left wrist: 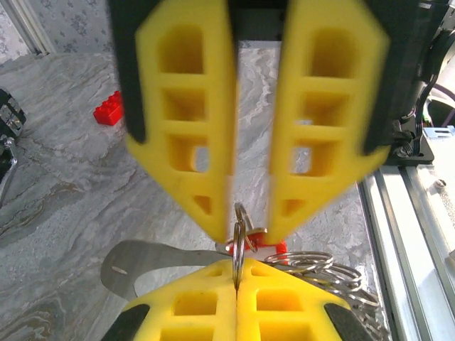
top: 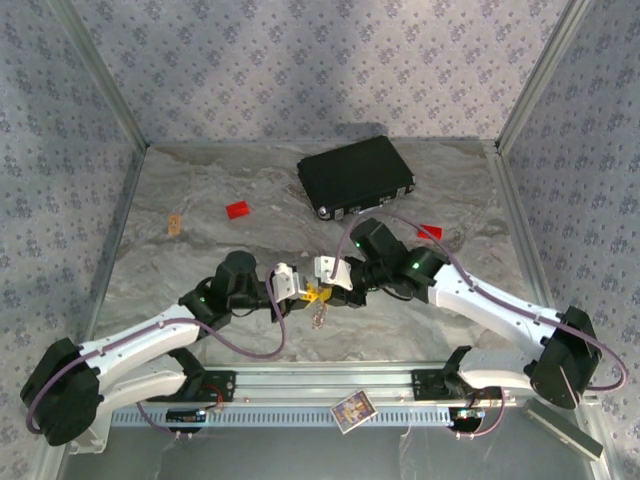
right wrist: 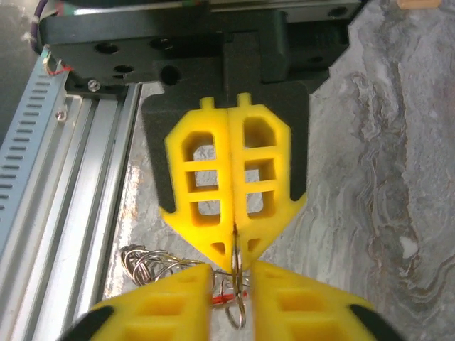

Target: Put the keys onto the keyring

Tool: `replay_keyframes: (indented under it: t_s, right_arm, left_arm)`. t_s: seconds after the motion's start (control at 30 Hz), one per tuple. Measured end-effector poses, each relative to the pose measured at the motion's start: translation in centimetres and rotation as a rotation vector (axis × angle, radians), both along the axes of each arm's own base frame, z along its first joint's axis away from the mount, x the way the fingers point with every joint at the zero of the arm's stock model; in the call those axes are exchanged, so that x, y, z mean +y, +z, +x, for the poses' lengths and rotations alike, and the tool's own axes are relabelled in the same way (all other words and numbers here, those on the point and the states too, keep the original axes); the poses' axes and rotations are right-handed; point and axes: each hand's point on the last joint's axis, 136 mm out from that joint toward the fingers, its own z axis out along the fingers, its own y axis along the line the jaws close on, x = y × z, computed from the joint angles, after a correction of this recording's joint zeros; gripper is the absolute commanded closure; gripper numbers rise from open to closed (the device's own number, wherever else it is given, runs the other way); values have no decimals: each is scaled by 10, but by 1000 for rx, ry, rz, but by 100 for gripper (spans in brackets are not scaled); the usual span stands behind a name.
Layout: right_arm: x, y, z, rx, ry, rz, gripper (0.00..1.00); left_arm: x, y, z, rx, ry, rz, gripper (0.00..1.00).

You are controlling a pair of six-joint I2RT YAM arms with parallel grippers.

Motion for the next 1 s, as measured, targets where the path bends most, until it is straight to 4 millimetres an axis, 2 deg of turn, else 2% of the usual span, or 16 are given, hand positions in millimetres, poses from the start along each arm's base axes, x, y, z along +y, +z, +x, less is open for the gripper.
replay_keyframes:
  t_s: [0.23,0.4,0.67,0.9,1.0]
  right_arm:
    - [-14,-3,4,17,-76,105,71]
    - [-10,-6,3,50,-84,147,73]
    - [-3,-4,4,77,-78,180,86]
    - [0,-9,2,103,-64,178,89]
    - [2,-9,2,105,-56,177,100]
  left_arm:
    - [2,2,-1,-13,9,-43,100]
    - [2,2,-2,-12,13,-71,100]
    - [2,1,-3,-4,21,-95,100]
    - [3,1,-3,-6,21,-102,100]
    - [3,1,-3,-6,23,-102,100]
